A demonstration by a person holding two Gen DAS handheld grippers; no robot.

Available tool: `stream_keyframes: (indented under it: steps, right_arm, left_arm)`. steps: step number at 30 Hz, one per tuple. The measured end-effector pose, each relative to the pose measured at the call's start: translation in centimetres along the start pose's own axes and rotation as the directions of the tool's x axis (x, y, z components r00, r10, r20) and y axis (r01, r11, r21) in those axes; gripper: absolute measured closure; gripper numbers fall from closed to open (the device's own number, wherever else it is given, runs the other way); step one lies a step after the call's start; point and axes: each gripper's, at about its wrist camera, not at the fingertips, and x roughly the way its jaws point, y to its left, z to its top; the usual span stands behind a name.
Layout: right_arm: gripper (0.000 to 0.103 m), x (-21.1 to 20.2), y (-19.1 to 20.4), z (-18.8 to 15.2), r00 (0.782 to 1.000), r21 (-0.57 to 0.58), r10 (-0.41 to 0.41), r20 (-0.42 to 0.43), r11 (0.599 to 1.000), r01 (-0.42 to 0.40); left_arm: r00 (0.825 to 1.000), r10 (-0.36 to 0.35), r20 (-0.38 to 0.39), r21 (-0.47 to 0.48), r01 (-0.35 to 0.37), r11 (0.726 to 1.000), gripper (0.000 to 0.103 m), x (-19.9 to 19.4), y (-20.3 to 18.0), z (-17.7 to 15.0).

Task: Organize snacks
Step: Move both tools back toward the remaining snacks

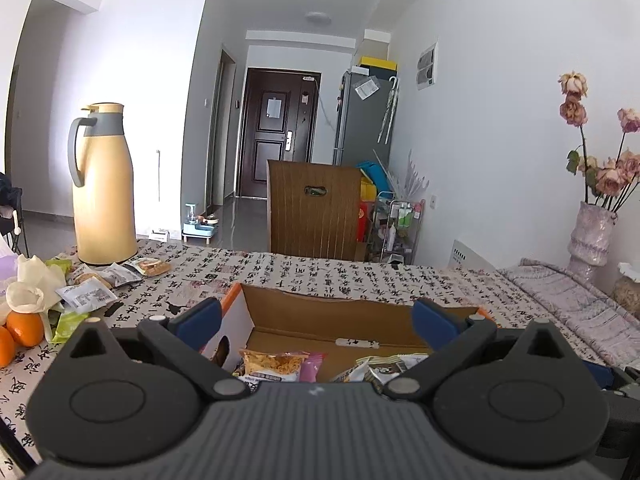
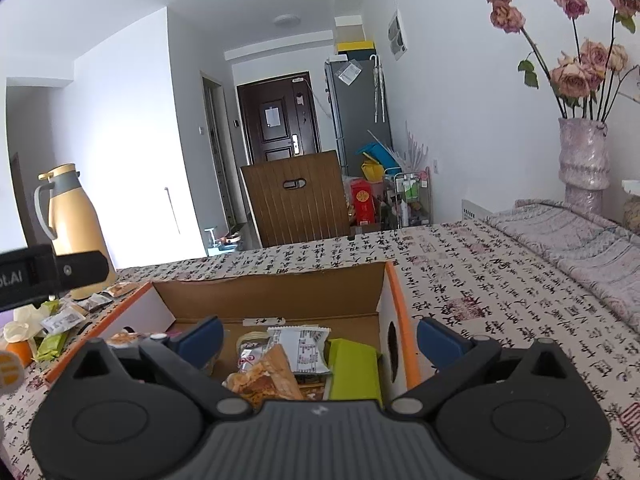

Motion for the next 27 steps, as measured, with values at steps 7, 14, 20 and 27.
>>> stream_keyframes:
  steps: [7, 14, 20, 27]
  right_arm:
    - [0.000, -2.6, -0.3, -0.1, 1.000, -0.014, -0.004, 0.008, 1.000, 0.004]
    - [0.000, -5.5, -0.6, -0.9, 1.000, -0.035, 0.005, 0.008, 0.999, -0.004]
    - [0.000, -8.1, -0.8, -1.9, 1.000, -0.059, 0.007, 0.008, 0.998, -0.007]
    - [0.000, -10.8, -1.8, -4.2, 1.000, -0.076, 0.007, -0.026, 0.997, -0.009]
  left_arm:
    - [1.000, -0.014, 0.006, 0.004, 0.014, 1.000, 0.000, -2.2, 0.2, 0.3]
    - [1.000, -0.027, -0.003, 0.018, 0.027, 0.999, 0.000, -4.6, 0.4, -0.3]
    - [0.999, -0.041, -0.027, 0.043, 0.042, 0.998, 0.000, -6.5, 0.5, -1.5]
    - [0.995, -0.045, -0.088, 0.047, 0.049, 0.998, 0.000, -8.3, 1.2, -4.1]
